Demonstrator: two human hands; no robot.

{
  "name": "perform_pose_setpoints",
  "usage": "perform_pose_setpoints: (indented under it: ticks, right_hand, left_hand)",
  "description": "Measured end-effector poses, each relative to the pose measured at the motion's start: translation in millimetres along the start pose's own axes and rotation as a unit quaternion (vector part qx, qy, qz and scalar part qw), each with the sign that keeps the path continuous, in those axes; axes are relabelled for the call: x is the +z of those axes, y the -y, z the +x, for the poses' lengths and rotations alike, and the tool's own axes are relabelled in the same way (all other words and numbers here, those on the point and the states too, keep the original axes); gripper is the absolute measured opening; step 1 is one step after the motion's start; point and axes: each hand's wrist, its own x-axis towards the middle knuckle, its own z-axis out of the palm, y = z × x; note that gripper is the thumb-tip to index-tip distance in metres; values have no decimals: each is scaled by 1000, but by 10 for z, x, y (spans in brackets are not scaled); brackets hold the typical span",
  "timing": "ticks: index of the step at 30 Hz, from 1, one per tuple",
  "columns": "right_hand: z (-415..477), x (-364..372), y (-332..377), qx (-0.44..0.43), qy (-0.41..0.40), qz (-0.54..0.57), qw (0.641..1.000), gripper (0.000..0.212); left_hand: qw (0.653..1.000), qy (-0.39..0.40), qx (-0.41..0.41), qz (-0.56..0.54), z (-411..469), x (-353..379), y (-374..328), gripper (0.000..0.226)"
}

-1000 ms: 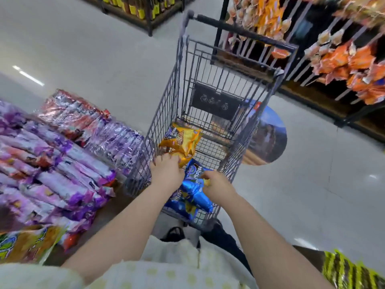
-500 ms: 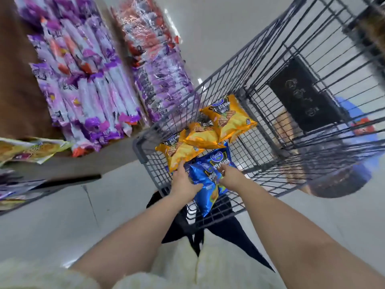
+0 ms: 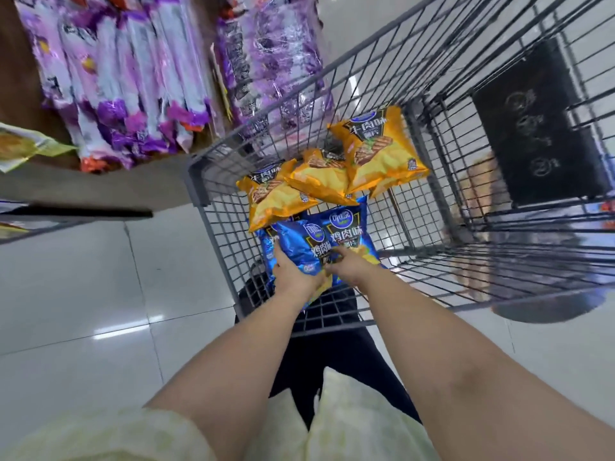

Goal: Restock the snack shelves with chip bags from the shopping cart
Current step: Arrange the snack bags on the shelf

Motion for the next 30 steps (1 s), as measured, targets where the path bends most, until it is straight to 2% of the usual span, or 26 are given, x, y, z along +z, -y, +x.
perform_pose_setpoints:
  ticks: [7, 10, 16, 19, 21, 26, 28, 30]
  right_hand:
    - [-451, -369, 280, -74, -6, 93, 993, 50]
    - [-736, -542, 505, -123, 3, 102, 987, 55]
    - [-1327, -528, 1163, -175, 27, 119, 977, 56]
    - [-1556, -373, 1538, -240, 58, 155, 956, 49]
    - [-1727, -213, 1806, -290, 90, 140, 942, 47]
    - [-2298, 493, 2471, -399, 119, 85, 905, 59]
    - [-2501, 831, 2682, -438, 130, 74, 886, 67]
    - [-2722, 1254, 2869, -469, 140, 57, 870, 64]
  left_hand:
    - [990, 12, 61, -130, -279, -404, -156, 125]
    - [978, 18, 80, -192, -485, -653, -314, 116]
    - [944, 38, 150, -291, -815, -1377, -561, 119]
    - [912, 43, 209, -351, -1039, -1868, -595, 127]
    - [890, 39, 237, -387, -1188, -2231, -542, 115]
    - [837, -4, 311, -450, -1585, -3121, -235, 106]
    - [817, -22, 330, -472, -1747, -3467, -59, 114]
    - [796, -62, 345, -493, -1869, -3847, 238, 124]
